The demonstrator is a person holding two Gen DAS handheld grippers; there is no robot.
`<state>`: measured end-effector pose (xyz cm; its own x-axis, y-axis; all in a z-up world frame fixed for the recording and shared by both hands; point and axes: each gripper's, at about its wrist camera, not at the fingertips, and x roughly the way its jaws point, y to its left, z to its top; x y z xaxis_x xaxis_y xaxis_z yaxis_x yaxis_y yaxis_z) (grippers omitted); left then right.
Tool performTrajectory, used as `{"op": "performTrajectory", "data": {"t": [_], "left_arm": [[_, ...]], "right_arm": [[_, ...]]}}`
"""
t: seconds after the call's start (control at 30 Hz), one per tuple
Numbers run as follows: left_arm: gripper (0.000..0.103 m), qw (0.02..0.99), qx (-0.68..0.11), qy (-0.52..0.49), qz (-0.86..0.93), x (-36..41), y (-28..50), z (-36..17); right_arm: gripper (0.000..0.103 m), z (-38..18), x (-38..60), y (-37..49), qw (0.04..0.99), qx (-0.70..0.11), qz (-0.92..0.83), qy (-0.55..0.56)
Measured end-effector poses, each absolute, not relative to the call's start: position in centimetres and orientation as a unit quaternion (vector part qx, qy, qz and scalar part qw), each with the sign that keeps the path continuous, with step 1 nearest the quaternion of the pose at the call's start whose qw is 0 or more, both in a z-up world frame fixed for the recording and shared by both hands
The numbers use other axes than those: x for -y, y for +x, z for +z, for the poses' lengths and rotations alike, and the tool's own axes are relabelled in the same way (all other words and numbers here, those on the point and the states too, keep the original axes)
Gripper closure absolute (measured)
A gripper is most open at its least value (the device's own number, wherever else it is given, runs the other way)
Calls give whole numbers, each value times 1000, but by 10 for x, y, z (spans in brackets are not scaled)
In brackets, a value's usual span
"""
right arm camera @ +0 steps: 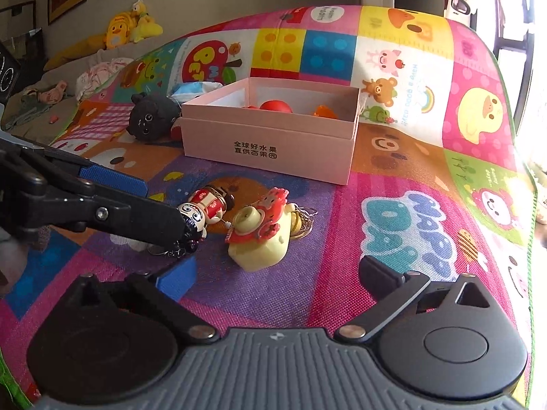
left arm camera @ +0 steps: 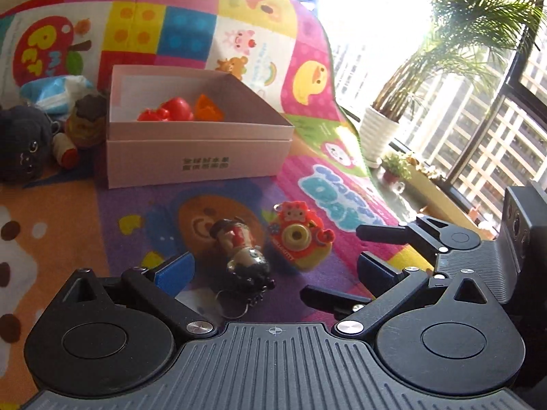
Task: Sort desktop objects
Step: 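Grasp the black-haired doll keychain with the left gripper while the right holds the kitty keychain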
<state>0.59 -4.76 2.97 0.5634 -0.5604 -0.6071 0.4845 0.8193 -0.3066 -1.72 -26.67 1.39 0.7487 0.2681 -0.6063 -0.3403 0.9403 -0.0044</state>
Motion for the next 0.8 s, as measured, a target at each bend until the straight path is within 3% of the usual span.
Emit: {"op": "performTrajectory", "data": {"t": [0.5,0.8], "left_arm": [[0,908,-359,96,-193,64,9,15],[0,925,-333,165,-78,27,27,15]], "right_arm": [[0,9,259,-11,921,-344,166,-80],[0,8,260,-10,917,-352,170,-75]]}}
